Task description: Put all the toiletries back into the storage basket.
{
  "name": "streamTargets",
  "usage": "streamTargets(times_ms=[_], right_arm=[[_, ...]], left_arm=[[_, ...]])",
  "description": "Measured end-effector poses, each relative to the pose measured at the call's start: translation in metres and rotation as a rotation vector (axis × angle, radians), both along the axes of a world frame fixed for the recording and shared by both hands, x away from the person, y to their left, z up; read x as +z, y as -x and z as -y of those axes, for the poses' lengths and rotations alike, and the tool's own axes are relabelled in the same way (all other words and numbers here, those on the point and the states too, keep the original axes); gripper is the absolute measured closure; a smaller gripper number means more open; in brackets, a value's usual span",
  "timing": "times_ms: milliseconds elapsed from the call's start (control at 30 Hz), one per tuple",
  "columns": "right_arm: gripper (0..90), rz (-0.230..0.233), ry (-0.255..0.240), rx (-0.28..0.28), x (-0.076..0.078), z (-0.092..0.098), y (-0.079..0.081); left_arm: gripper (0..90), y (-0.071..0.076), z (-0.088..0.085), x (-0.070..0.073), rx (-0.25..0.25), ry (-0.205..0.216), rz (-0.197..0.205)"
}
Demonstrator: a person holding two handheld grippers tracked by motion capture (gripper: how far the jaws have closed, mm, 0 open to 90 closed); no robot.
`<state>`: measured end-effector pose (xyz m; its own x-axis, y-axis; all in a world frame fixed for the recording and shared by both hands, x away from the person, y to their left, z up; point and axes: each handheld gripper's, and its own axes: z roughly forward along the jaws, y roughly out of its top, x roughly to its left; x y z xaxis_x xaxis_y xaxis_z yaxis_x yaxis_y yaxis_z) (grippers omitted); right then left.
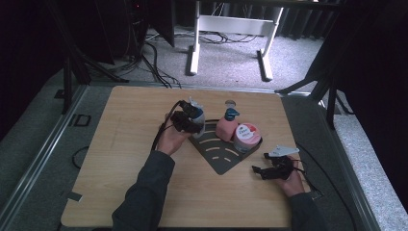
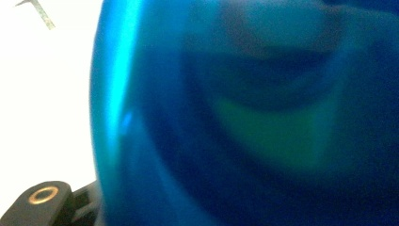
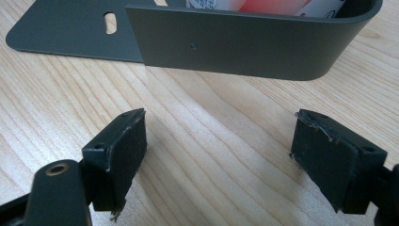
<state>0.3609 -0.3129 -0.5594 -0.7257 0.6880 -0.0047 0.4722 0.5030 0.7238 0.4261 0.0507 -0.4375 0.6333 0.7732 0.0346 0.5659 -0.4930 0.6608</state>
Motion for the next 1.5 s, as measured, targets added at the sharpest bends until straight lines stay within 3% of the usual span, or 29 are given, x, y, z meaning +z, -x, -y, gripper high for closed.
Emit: streamTargets(times_ms=[1233,1500], right_arm=[[18.2,-0.001,-0.001,0.001,0.0,0.0,0.0],[18.2,-0.002,-0.001,0.001,0.0,0.0,0.0]], left_arm=[[54.8,-0.022,0.02,-0.012,0.01,-0.003,0.008],[54.7,-0.025,0.024,-0.016,-0.015,0.003,0.013]])
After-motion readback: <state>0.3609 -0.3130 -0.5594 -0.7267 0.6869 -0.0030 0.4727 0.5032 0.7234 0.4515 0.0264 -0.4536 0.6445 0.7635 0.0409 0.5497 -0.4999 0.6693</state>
